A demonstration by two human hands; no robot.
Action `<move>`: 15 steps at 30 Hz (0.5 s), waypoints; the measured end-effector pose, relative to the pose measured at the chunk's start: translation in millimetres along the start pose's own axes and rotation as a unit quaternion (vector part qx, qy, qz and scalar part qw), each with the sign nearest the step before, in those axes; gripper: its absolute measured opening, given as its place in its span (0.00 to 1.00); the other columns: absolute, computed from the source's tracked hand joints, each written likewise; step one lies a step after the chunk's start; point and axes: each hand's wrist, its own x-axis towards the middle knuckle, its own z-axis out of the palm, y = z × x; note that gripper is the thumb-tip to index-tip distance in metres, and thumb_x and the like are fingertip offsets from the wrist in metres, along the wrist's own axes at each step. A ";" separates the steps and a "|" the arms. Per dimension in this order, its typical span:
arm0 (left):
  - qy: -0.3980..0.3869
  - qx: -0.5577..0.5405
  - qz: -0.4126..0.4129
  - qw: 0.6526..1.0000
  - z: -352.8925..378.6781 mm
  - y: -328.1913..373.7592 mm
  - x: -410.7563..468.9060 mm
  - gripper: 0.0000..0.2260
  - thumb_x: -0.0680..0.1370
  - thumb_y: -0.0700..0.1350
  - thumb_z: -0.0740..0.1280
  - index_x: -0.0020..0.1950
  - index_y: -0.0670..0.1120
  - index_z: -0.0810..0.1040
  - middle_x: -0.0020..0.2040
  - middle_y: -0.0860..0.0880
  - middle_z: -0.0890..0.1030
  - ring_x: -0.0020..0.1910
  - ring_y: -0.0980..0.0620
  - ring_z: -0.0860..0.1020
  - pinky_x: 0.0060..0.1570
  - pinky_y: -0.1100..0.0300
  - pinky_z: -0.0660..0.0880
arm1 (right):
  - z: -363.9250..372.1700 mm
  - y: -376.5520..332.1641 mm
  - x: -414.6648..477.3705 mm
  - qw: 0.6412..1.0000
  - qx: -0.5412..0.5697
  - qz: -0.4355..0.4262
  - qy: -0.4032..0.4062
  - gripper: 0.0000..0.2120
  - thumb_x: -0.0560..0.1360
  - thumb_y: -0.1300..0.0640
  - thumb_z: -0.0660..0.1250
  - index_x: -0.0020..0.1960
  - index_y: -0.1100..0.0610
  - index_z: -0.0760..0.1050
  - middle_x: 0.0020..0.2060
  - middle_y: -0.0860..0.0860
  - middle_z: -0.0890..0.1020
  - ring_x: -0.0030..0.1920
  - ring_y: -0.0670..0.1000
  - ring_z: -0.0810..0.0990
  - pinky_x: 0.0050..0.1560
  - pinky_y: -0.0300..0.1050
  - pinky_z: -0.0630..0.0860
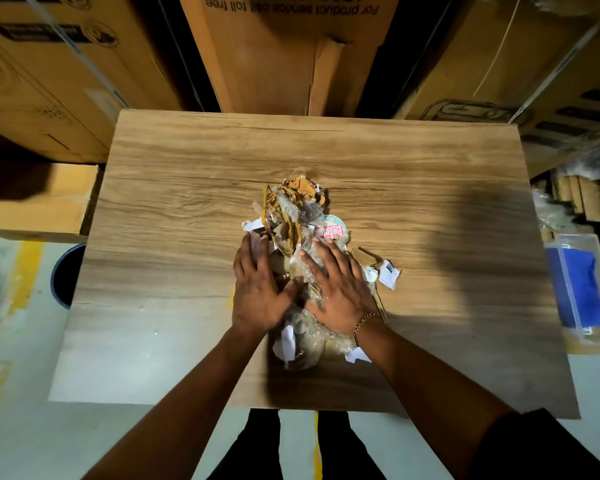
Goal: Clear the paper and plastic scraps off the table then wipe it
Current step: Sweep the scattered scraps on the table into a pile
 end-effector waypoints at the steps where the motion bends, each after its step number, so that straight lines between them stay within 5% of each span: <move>1: 0.008 -0.017 -0.005 1.000 -1.2 -2.0 -4.5 0.50 0.72 0.71 0.62 0.85 0.44 0.50 0.84 0.38 0.50 0.82 0.37 0.51 0.75 0.37 0.62 | 0.5 0.1 0.1 1.000 0.001 0.001 0.001 0.44 0.72 0.31 0.53 0.83 0.44 0.42 0.84 0.53 0.46 0.83 0.57 0.46 0.80 0.62 0.53; 5: 0.029 -0.068 0.008 0.997 -5.0 -7.8 -19.8 0.49 0.72 0.74 0.63 0.84 0.54 0.46 0.85 0.45 0.49 0.83 0.41 0.51 0.74 0.36 0.68 | 2.5 0.2 -0.4 1.000 0.009 0.002 0.010 0.43 0.73 0.30 0.52 0.83 0.43 0.41 0.84 0.52 0.47 0.83 0.57 0.46 0.80 0.62 0.53; 9: -0.033 -0.064 0.044 0.996 -4.4 -21.0 -35.1 0.54 0.68 0.80 0.64 0.85 0.56 0.48 0.85 0.50 0.46 0.84 0.47 0.47 0.76 0.41 0.64 | 4.4 1.5 1.7 1.000 0.009 0.004 0.004 0.43 0.77 0.26 0.50 0.83 0.44 0.40 0.84 0.52 0.44 0.83 0.56 0.44 0.81 0.61 0.50; 15: -0.110 0.109 0.074 0.985 17.1 -37.0 -35.7 0.63 0.65 0.84 0.61 0.85 0.48 0.39 0.86 0.45 0.42 0.84 0.42 0.42 0.81 0.38 0.50 | 6.0 -0.4 0.3 0.999 0.013 0.009 0.034 0.42 0.77 0.26 0.51 0.83 0.46 0.47 0.84 0.52 0.50 0.82 0.57 0.52 0.78 0.60 0.58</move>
